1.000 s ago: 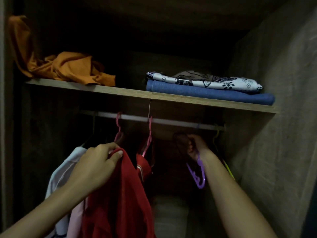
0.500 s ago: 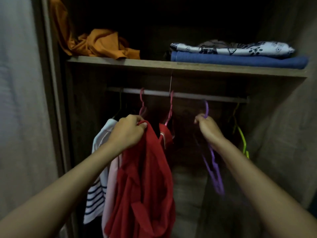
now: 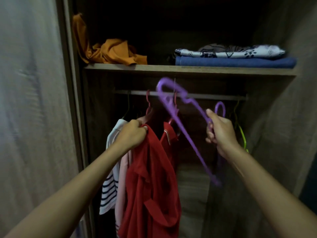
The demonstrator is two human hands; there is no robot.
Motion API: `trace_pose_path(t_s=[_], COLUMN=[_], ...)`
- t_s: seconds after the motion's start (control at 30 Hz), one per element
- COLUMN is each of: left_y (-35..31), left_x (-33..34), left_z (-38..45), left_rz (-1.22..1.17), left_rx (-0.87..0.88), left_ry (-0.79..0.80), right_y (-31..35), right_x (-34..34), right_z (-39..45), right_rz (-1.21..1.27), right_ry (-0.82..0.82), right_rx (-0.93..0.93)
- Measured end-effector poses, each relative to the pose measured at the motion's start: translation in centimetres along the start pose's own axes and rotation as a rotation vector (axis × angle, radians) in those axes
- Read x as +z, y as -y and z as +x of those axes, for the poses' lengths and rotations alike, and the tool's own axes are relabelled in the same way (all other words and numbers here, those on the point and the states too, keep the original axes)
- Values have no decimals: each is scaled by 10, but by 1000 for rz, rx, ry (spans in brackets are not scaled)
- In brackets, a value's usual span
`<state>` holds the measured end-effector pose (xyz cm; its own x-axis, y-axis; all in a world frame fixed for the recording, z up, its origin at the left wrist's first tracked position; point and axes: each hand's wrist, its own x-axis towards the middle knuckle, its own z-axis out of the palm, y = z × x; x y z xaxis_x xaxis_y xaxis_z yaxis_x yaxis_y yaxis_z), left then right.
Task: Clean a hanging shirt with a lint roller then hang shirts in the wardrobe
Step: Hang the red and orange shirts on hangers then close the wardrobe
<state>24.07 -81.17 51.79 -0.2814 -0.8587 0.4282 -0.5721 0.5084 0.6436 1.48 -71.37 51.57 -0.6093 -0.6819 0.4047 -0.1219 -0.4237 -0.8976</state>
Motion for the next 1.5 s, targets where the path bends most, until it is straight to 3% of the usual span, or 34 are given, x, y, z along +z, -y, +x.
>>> trace_pose_path(t_s=[0.07,0.13,0.23,0.37,0.5,0.6,0.67,0.77,0.87,0.93,1.07,1.23,1.37,1.5], left_y=[-2,-5,-17,-12,11,17,22,42,80,105,136,144,143,136], left_x=[3,8,5,-14,-40,-75,-97,-72,30,95,139,154,159,143], left_z=[-4,-5,1,-5,-9,-5,-1,-16,-69,-105,-105,-84,-68,-62], left_rz=[-18,-61,-199,-410,-392,-116,-90,-272,-444,-560,-364,-124,53,19], left_rx=[-18,-14,3,0,-24,36,69,96,-25,-154,-101,-62,54,209], left_ry=[-1,29,97,96,-14,-301,-419,-319,-212,-60,52,69,273,324], right_y=[0,0,-12,-62,-109,-121,-137,-158,-187,-210,-221,-202,-186,-177], right_x=[7,17,41,74,59,23,4,-8,-16,-22,-33,-42,-41,-47], right_z=[-12,-22,-32,-62,-77,-64,-55,-51,-60,-66,-65,-62,-64,-61], right_rz=[317,535,577,330,-60,-445,-637,-852,-1033,-1128,-1228,-1180,-1129,-1095], right_ry=[-108,-238,-421,-412,-316,-277,-217,-48,118,151,105,15,-12,-30], right_rx=[132,152,48,43,-25,-224,-280,-188,-49,-60,-133,-237,-307,-302])
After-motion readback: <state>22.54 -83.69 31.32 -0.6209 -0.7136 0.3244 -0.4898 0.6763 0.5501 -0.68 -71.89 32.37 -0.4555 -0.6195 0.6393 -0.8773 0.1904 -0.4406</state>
